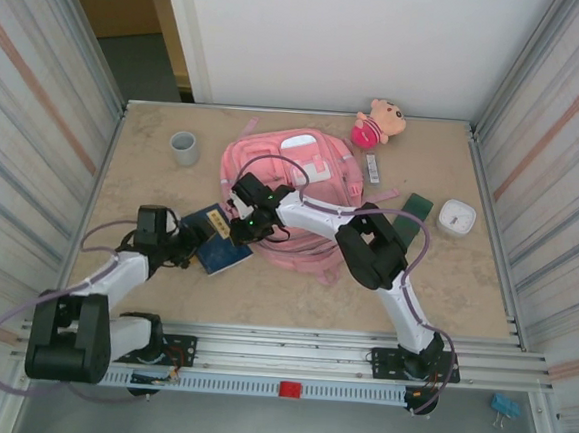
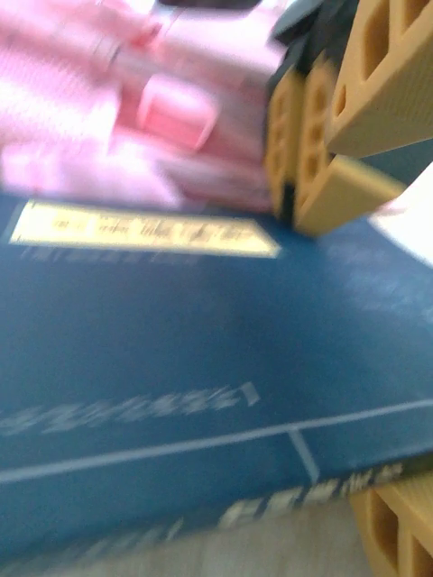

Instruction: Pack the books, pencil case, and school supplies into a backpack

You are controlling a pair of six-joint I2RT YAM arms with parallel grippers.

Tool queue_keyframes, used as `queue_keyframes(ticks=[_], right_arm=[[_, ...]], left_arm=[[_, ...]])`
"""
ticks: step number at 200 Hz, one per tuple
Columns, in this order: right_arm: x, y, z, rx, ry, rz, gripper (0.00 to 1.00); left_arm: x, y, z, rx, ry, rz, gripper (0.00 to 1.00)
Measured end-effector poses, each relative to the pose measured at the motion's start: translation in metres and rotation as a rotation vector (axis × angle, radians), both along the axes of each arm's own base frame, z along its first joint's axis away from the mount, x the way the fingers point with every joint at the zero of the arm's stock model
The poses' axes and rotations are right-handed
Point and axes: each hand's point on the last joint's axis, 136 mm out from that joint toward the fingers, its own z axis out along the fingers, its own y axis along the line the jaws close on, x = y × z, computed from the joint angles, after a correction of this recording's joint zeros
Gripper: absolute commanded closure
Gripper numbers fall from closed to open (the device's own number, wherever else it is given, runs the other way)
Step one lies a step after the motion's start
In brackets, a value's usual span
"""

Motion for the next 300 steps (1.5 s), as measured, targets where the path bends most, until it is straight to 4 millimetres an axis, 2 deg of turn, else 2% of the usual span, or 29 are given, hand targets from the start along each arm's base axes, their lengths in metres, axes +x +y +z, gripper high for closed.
queue_keyframes(ticks=[15,27,55,75,101,110,123,141,167,181,198,217,232,252,264,272,300], right_arm=[[0.000,0.000,0.001,0.019,0.008,-0.010,0.82],[0.000,0.001,0.002,0.033,0.012,-0.012,0.82],[-0.001,0.001,0.002,0.055,0.016,-0.025,0.81],[0.000,0.000,0.003,0.078,0.017,-0.032,0.81],[0.001,-0.002,0.005,0.098,0.033,-0.050,0.81],[0.000,-0.003,0.005,0.102,0.039,-0.053,0.80],[0.001,-0.005,0.007,0.107,0.043,-0.062,0.77],[0.003,-0.008,0.013,0.114,0.050,-0.082,0.73],[0.009,-0.015,0.035,0.155,0.047,-0.119,0.59],[0.015,-0.022,0.058,0.190,0.026,-0.143,0.50],[0.026,-0.033,0.101,0.263,-0.034,-0.176,0.44],[0.032,-0.051,0.154,0.363,-0.127,-0.202,0.41],[0.033,-0.074,0.197,0.458,-0.208,-0.225,0.38],[0.027,-0.106,0.237,0.584,-0.299,-0.227,0.31],[0.022,-0.125,0.250,0.637,-0.340,-0.228,0.21],[0.020,-0.136,0.255,0.665,-0.358,-0.229,0.18],[0.014,-0.151,0.265,0.765,-0.341,-0.192,0.09]], left_arm=[[0.001,-0.010,0.022,-0.015,-0.079,-0.028,0.28],[0.001,-0.012,0.029,-0.017,-0.105,-0.033,0.30],[0.002,-0.011,0.011,-0.008,-0.046,-0.028,0.37],[0.001,-0.010,-0.008,-0.001,0.018,-0.026,0.54],[-0.001,-0.011,-0.023,0.022,0.067,-0.031,0.90],[0.001,-0.012,-0.022,0.037,0.067,-0.037,0.96],[0.006,-0.013,-0.014,0.071,0.048,-0.055,1.00],[0.013,-0.011,0.005,0.135,-0.002,-0.065,1.00],[0.013,-0.002,0.044,0.226,-0.132,-0.063,1.00],[0.012,0.001,0.068,0.254,-0.219,-0.073,1.00],[0.014,-0.004,0.103,0.268,-0.364,-0.124,1.00],[0.016,-0.022,0.143,0.246,-0.560,-0.236,1.00],[0.015,-0.039,0.169,0.224,-0.692,-0.346,1.00],[0.014,-0.063,0.201,0.170,-0.827,-0.497,1.00],[0.014,-0.076,0.219,0.126,-0.897,-0.567,1.00],[0.012,-0.085,0.230,0.092,-0.948,-0.610,1.00],[0.000,-0.112,0.250,-0.014,-1.048,-0.745,0.99]])
